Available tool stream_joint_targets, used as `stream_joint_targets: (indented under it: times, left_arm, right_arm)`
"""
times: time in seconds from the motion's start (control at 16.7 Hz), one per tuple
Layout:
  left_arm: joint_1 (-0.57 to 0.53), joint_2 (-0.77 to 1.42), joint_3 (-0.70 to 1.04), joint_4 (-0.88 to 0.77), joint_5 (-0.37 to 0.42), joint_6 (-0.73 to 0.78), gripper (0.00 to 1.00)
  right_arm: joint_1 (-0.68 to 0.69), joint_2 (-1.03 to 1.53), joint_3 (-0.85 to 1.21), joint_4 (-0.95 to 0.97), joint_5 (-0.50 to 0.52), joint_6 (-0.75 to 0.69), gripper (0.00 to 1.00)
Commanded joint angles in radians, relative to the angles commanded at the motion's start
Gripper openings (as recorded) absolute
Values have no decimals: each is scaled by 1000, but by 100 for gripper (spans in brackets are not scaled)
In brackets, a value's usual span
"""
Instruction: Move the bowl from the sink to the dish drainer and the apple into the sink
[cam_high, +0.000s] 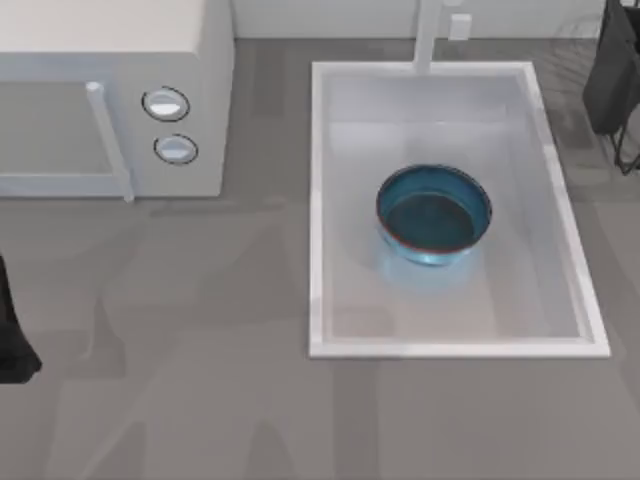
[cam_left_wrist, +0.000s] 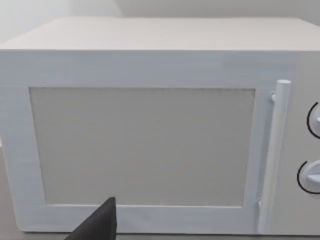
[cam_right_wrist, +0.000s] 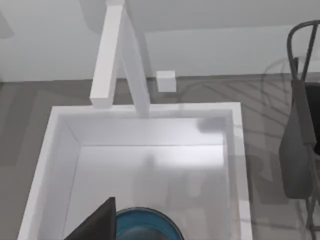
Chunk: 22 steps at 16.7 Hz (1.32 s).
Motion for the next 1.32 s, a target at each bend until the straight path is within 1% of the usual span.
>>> stream_joint_targets:
  times: [0.18, 0.36, 0.48, 0.66, 0.78, 0.96, 1.32]
  left_arm:
    - [0, 0, 0, 0, 0, 0, 100]
    - [0, 0, 0, 0, 0, 0, 100]
    - [0, 0, 0, 0, 0, 0, 100]
    - [0, 0, 0, 0, 0, 0, 100]
    - [0, 0, 0, 0, 0, 0, 100]
    - [0, 0, 0, 0, 0, 0, 100]
    - [0, 0, 0, 0, 0, 0, 100]
  right_arm:
    - [63, 292, 321, -120, 25, 54, 100]
    - [124, 578, 596, -254, 35, 119, 100]
    - [162, 759, 747, -346, 33, 165, 100]
    - [209, 996, 915, -478, 17, 232, 100]
    - [233, 1117, 992, -552, 3, 271, 100]
    - [256, 1221, 1054, -624, -14, 309, 100]
    - [254, 1240, 1059, -634, -17, 314, 100]
